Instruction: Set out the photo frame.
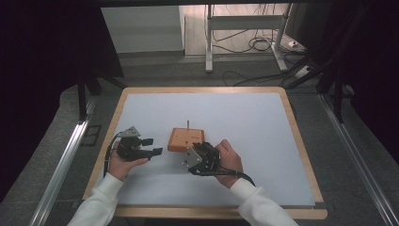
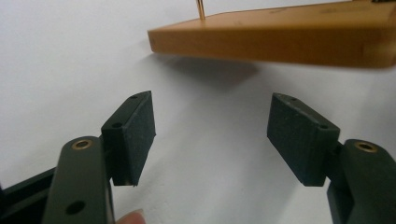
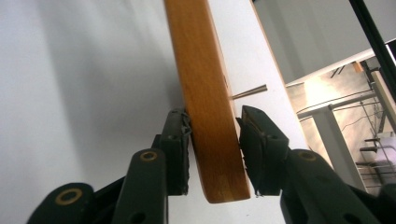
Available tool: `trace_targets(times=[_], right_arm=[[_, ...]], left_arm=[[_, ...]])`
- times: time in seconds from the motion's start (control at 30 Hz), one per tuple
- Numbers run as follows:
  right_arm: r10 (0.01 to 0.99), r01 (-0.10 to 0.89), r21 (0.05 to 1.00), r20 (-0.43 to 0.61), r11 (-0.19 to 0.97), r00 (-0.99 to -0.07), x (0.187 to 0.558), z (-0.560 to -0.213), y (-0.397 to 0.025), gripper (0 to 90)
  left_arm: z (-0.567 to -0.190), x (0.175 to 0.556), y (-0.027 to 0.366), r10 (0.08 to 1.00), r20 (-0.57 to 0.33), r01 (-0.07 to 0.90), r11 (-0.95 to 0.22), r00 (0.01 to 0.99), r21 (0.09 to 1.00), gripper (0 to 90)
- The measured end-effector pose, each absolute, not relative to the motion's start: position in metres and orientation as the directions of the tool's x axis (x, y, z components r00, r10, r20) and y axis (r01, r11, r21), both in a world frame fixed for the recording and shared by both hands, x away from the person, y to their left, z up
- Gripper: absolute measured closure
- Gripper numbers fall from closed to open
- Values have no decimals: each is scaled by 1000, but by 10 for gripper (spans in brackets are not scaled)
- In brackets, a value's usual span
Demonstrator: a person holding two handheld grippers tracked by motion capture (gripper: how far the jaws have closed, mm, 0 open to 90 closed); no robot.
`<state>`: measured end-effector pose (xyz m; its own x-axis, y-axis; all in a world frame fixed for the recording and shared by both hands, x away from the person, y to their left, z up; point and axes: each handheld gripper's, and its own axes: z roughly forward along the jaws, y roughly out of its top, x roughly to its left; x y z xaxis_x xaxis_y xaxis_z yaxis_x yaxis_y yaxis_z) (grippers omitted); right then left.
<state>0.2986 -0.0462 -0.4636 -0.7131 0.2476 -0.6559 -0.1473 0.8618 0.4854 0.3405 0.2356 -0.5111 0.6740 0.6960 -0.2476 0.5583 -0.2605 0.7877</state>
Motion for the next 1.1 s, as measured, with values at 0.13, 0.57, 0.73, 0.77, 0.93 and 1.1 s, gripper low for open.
trace_targets(times=[0.13, 0.57, 0.73, 0.77, 0.93, 1.1], right_arm=[[240, -154, 476, -665, 866, -707, 303, -456, -44, 675], [231, -161, 497, -635, 852, -737, 316, -432, -47, 708], [217, -162, 534, -577, 830, -788, 311, -420, -50, 707], [217, -161, 541, -567, 826, -795, 309, -418, -51, 707], [212, -142, 577, -502, 805, -838, 300, -406, -61, 706], [179, -145, 584, -461, 798, -869, 291, -398, -66, 702]], left_arm=[[-512, 341, 235, 695, -245, 557, -264, 675, 787, 317], [-517, 343, 234, 697, -250, 570, -271, 672, 776, 315], [-517, 343, 236, 700, -250, 568, -266, 669, 779, 316], [-517, 343, 236, 700, -252, 570, -264, 668, 778, 315], [-516, 343, 237, 704, -251, 569, -259, 665, 781, 316], [-517, 343, 237, 705, -250, 573, -264, 664, 776, 315]])
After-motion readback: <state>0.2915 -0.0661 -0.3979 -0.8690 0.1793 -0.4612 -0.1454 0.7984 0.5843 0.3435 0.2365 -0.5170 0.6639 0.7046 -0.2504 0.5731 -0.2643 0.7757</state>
